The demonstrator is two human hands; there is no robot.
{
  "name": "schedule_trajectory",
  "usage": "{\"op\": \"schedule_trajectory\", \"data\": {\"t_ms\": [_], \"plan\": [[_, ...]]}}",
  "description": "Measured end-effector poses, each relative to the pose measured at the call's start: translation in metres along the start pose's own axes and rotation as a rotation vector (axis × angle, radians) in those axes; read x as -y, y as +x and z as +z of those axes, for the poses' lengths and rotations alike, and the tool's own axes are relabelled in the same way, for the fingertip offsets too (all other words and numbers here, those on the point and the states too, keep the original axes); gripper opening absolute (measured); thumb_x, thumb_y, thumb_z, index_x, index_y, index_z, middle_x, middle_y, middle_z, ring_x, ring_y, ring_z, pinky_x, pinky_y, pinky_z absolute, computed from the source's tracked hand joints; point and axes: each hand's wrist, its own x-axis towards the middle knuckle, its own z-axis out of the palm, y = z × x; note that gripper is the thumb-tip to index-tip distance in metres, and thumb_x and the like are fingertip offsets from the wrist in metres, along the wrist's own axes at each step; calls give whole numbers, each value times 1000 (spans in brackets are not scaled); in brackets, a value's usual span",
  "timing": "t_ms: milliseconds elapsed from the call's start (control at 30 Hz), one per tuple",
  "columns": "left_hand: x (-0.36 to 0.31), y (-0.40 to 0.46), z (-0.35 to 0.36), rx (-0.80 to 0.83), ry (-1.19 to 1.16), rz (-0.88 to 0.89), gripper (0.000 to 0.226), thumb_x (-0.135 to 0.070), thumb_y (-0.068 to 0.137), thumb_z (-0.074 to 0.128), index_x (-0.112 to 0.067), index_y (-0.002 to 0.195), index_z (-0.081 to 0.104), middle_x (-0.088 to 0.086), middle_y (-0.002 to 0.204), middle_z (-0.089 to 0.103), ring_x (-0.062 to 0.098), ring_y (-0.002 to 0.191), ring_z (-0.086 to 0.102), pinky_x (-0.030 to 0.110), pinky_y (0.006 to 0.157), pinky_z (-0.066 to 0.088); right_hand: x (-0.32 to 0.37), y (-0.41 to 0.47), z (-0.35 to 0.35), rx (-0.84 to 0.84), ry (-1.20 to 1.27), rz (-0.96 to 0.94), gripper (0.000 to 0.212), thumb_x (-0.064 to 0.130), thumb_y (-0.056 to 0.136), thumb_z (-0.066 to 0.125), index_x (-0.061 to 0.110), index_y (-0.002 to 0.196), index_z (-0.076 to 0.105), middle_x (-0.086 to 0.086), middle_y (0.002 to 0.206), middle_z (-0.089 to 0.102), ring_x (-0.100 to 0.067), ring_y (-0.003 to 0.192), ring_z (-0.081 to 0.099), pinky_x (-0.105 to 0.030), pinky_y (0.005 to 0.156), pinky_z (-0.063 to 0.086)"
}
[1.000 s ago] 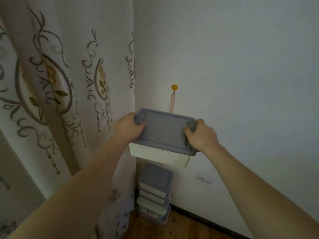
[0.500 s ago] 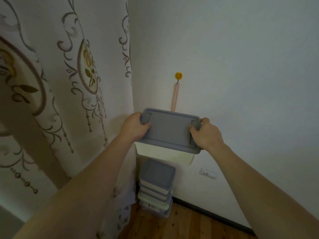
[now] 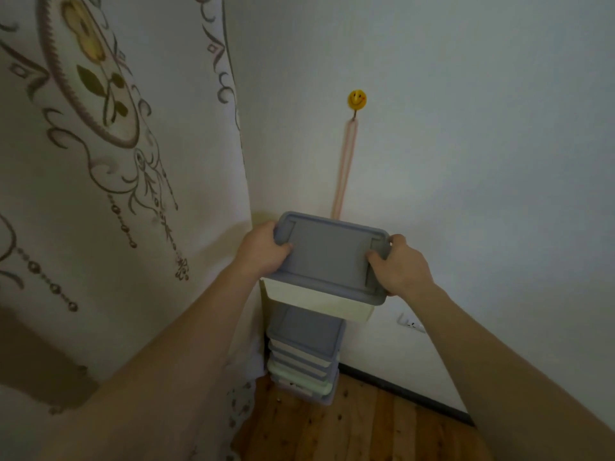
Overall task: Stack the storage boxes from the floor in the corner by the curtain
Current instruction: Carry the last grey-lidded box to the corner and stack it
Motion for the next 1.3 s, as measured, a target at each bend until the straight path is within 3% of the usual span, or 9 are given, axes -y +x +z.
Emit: {"op": "schedule_trajectory", "data": {"t_ms": [100, 233, 467, 633, 767, 933, 1033, 1167, 1300], "plan": [[24, 20, 18, 4, -4, 17, 48, -31, 84, 69, -11, 126, 57, 11, 123, 63, 29, 107, 59, 28, 78, 39, -7, 16, 30, -24, 17, 16, 51, 43, 95, 54, 6, 127, 43, -19, 109, 63, -37, 85, 64, -51, 74, 57], [62, 41, 47, -2, -46, 14, 46, -29, 82, 70, -11, 122, 59, 9, 118, 64, 17, 90, 53, 26, 74, 36, -19, 32, 78, -35, 4, 21, 51, 43, 97, 53, 4, 128, 43, -20, 111, 63, -38, 88, 64, -53, 75, 56], [141, 71, 134, 18, -95, 38, 44, -28, 82, 72, -15, 122, 60, 7, 116, 65, 18, 90, 54, 28, 76, 40, -70, 62, 179, -112, -10, 34, 51, 44, 96, 53, 6, 129, 44, -20, 112, 63, -38, 89, 63, -54, 74, 57], [183, 78, 179, -9, -89, 73, 42, -28, 83, 72, -17, 122, 61, 4, 115, 65, 13, 88, 51, 23, 74, 35, -102, 80, 230, -164, -31, -8, 49, 43, 96, 51, 7, 129, 45, -22, 110, 64, -40, 89, 64, -54, 74, 57], [213, 84, 208, -67, -57, 105, 39, -37, 81, 70, -22, 117, 62, 2, 112, 67, 19, 94, 60, 28, 78, 45, -124, 93, 264, -212, -11, -35, 48, 43, 96, 49, 10, 130, 47, -19, 103, 65, -36, 84, 64, -53, 72, 57], [236, 93, 233, -112, -27, 131, 48, -47, 78, 67, -18, 116, 61, 6, 114, 67, 25, 99, 61, 31, 83, 47, -147, 100, 297, -262, -27, -37, 46, 45, 94, 47, 13, 127, 50, -11, 90, 62, -32, 73, 66, -47, 71, 58], [237, 95, 241, -150, -35, 158, 52, -47, 76, 67, -17, 118, 63, 7, 117, 67, 26, 103, 62, 29, 83, 44, -157, 103, 303, -302, -18, -32, 47, 44, 92, 47, 15, 128, 52, -14, 96, 66, -31, 69, 66, -44, 68, 59], [238, 96, 243, -165, 0, 184, 43, -43, 80, 69, -15, 112, 66, 7, 113, 68, 25, 100, 62, 26, 78, 40, -159, 104, 303, -310, -28, -29, 40, 42, 91, 47, 15, 120, 54, -9, 86, 62, -26, 54, 66, -32, 53, 55], [241, 99, 241, -153, 41, 223, 40, -44, 81, 68, -13, 106, 68, 8, 107, 68, 25, 99, 62, 29, 79, 43, -159, 103, 303, -294, -71, -21, 37, 40, 92, 45, 13, 116, 54, -8, 82, 64, -26, 51, 67, -37, 62, 59]]}}
